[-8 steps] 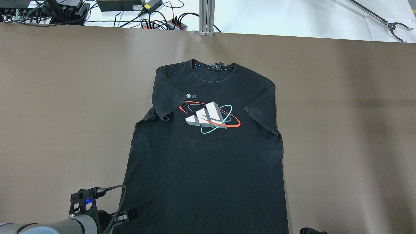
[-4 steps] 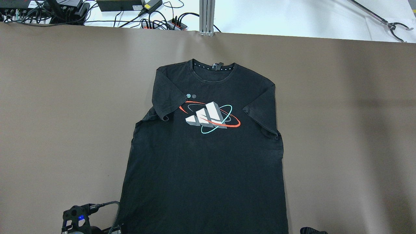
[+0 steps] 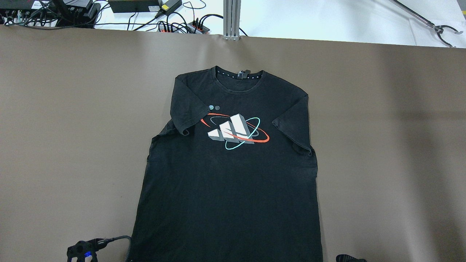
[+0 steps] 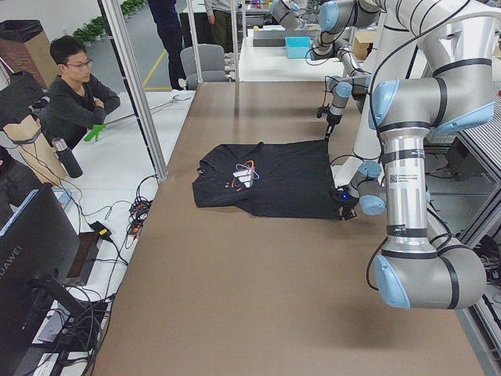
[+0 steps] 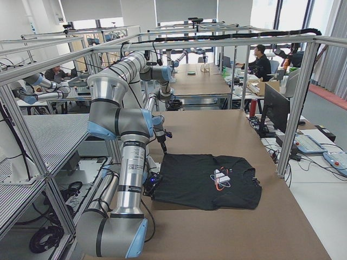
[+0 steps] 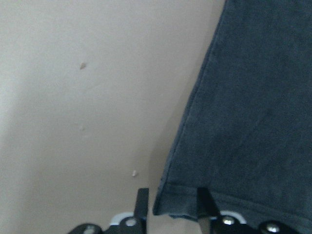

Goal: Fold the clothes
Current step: 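Move the left gripper down to the shirt hem nearest the robot, then grasp the hem corners with both grippers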

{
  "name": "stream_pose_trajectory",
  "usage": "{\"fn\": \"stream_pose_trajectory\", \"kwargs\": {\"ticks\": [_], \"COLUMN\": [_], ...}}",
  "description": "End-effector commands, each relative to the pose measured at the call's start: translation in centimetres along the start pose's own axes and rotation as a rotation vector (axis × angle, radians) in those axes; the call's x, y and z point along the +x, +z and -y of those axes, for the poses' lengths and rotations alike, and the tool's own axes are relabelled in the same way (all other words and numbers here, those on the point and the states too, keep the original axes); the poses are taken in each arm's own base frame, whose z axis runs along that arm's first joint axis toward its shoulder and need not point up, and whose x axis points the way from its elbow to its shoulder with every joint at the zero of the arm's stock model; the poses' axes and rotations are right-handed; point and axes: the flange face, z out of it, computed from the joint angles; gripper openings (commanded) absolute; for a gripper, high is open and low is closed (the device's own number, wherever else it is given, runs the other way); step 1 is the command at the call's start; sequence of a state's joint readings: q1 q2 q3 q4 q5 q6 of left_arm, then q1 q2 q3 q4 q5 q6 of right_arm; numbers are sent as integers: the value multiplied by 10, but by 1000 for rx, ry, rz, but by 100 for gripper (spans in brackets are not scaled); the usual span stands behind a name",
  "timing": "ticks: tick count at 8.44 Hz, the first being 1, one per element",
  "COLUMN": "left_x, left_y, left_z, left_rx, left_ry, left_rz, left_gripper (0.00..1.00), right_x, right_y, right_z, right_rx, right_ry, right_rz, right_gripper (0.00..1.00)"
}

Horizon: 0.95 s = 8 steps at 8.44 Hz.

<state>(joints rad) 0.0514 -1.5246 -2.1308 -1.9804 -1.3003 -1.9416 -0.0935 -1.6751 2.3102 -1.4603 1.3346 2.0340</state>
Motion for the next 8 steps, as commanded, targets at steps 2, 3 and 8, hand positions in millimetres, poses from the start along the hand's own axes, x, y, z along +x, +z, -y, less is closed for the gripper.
{"fn": "stream_pose_trajectory", "kwargs": {"ticks": [2,3,8], "left_x": [-1,-2,2], "left_y": [1,1,-37], "left_z": [0,0,-13], "left_rx": [3,2,-53], "left_ry": [0,-3,8], "left_rz": [3,5,-30], "left_gripper": [16,3,0], "right_x": [0,0,-3], "right_y": [0,0,-14], "right_z": [0,0,5], "right_rx": [0,0,-8], "right_ry": [0,0,4], "right_rz": [0,0,22], "right_gripper": [0,0,0]}}
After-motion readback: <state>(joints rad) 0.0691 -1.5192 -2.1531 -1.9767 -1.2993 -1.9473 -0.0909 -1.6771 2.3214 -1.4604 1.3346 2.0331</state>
